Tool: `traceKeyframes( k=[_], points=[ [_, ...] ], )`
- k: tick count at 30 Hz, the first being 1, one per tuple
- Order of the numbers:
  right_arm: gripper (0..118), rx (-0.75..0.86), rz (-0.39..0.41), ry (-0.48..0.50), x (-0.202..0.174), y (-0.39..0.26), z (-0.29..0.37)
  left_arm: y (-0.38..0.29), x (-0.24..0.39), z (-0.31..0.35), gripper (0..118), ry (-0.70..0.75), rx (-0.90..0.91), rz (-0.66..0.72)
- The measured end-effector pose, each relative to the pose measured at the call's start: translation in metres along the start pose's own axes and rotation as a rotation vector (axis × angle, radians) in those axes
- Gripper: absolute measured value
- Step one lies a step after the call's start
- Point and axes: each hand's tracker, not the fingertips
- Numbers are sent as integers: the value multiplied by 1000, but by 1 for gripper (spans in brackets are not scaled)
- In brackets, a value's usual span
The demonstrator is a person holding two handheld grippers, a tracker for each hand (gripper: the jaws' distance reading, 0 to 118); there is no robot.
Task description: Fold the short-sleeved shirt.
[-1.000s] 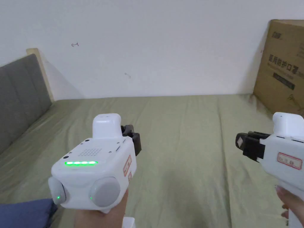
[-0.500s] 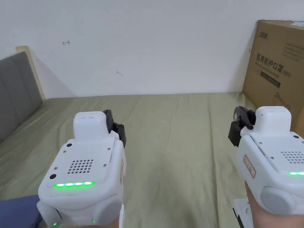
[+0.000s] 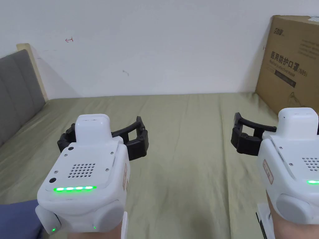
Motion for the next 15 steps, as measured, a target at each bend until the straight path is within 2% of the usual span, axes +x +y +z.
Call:
traceKeyframes(
  k=[5,12,15],
  points=[
    [117,-19,7,23,-1,-3,-1,-1,3,-1,110,25,-12,-55],
    [117,-30,10,42,-4,-4,-3,1,-3,-4,110,0,-32,0],
    [117,-34,19,44,-6,-4,-4,-1,2,-6,110,66,-38,-70]
  ],
)
